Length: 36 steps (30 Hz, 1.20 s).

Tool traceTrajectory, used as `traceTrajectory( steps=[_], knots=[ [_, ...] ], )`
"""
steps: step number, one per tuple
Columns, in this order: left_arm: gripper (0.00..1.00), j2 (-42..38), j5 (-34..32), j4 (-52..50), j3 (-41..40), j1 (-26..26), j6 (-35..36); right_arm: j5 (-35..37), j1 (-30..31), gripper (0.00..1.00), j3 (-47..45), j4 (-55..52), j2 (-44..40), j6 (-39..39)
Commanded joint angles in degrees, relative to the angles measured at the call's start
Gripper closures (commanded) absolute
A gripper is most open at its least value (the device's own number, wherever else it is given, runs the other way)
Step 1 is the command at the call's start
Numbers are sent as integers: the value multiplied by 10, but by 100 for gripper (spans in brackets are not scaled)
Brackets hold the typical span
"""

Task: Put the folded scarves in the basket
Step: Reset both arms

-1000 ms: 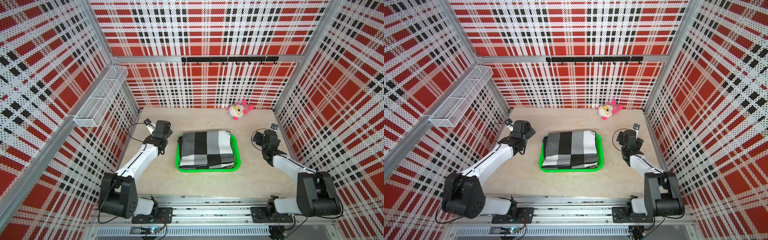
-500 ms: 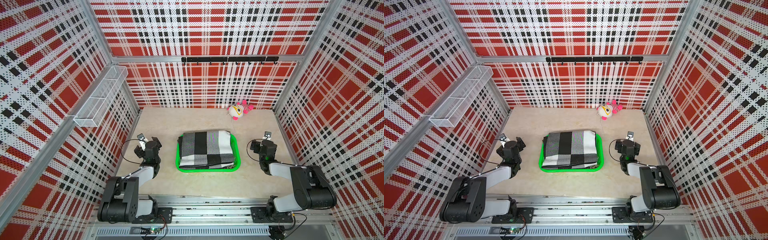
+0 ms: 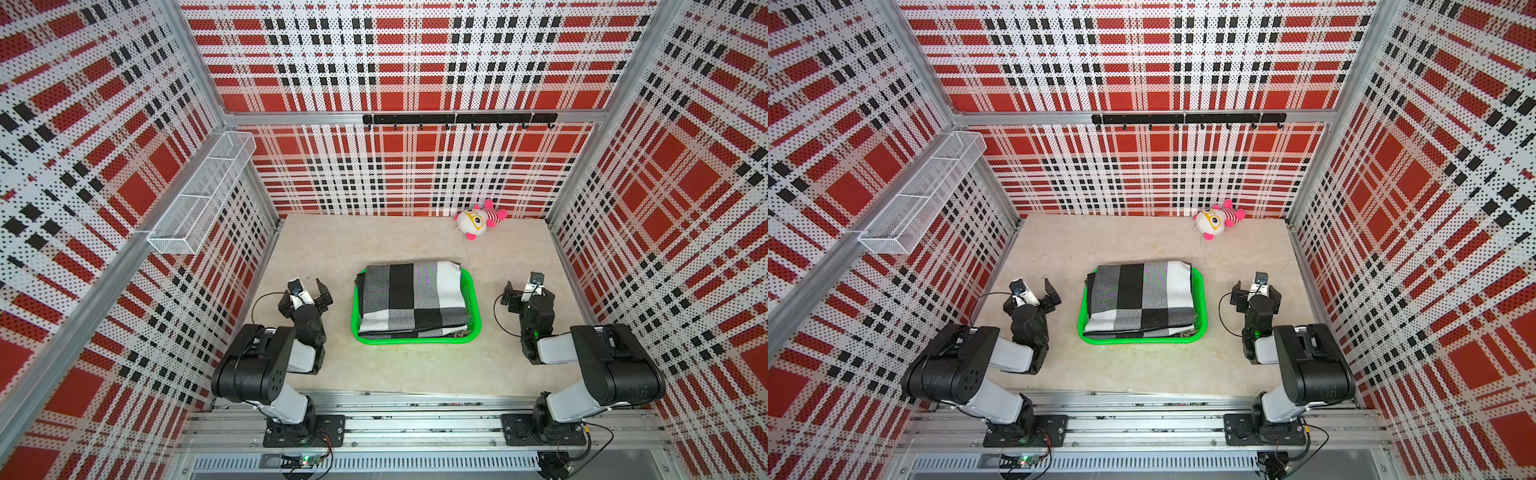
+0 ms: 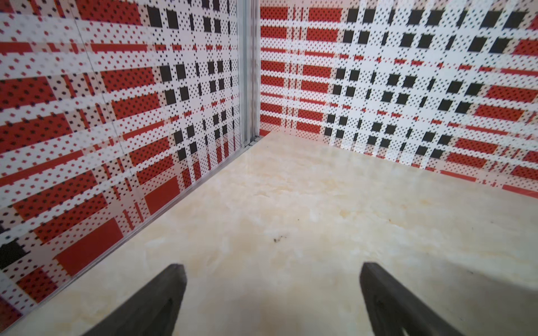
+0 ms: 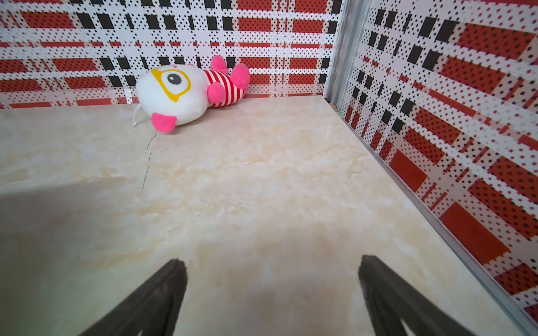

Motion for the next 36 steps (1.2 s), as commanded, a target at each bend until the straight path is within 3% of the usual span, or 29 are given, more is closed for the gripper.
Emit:
traceTrajectory(
  steps=[1, 36],
  knots=[
    [1, 2, 16, 52, 1, 7, 6, -8, -2, 0, 10, 23, -1, 1],
    [1, 0, 22, 52, -1, 11, 2, -8, -2, 0, 12, 24, 1, 0]
  ],
)
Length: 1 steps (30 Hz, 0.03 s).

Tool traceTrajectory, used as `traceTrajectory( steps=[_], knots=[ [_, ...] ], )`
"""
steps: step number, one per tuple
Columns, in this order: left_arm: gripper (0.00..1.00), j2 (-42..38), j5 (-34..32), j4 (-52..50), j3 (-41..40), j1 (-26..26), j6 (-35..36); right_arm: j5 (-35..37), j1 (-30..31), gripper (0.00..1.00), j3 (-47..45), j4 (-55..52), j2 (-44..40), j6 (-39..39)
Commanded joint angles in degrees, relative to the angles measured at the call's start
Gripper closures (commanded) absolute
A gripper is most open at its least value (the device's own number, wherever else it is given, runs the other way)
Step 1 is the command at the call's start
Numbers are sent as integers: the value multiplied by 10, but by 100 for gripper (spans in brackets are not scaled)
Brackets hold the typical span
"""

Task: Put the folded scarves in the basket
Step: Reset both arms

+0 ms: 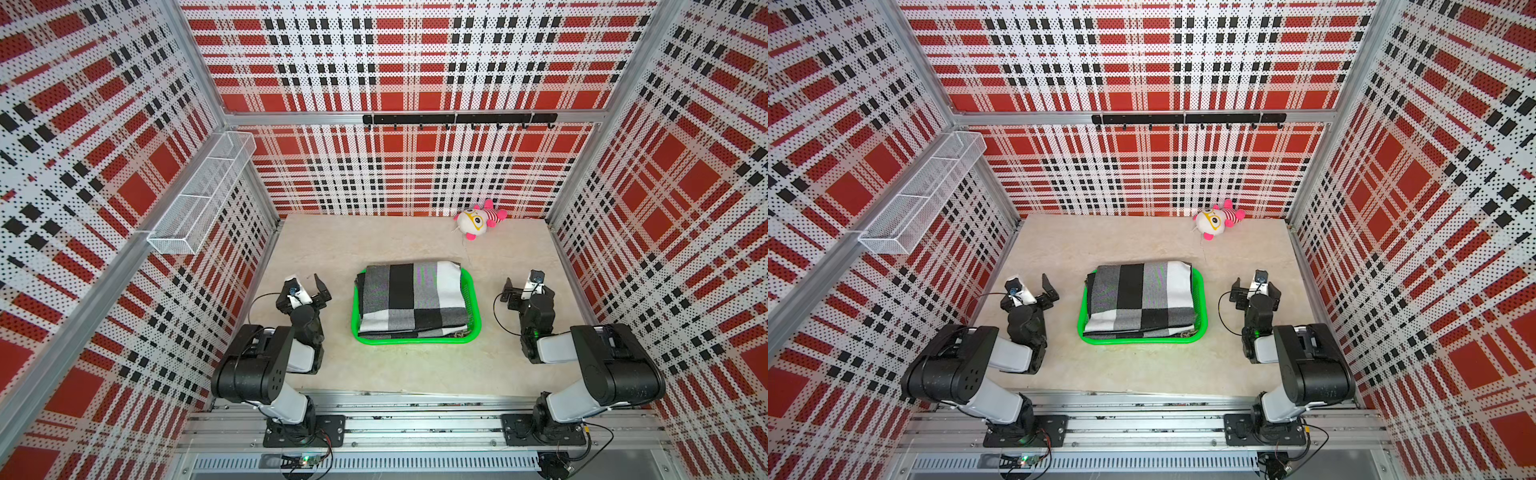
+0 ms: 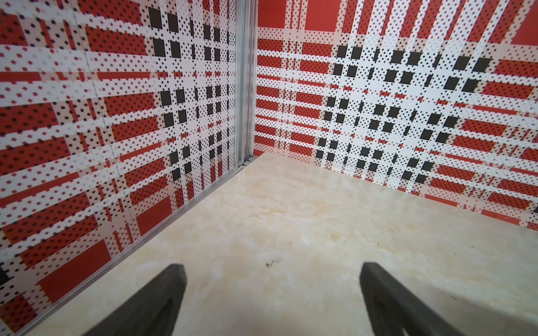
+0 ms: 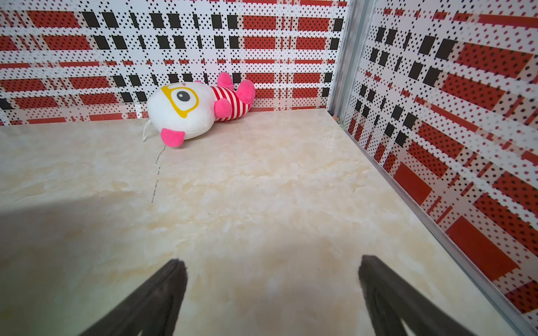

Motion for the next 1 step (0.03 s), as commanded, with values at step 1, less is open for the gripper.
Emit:
traceTrajectory(
  steps=[1],
  knots=[
    [1, 0, 5, 15, -1, 3, 2, -5, -2, 0, 7, 10, 1, 0]
  ],
)
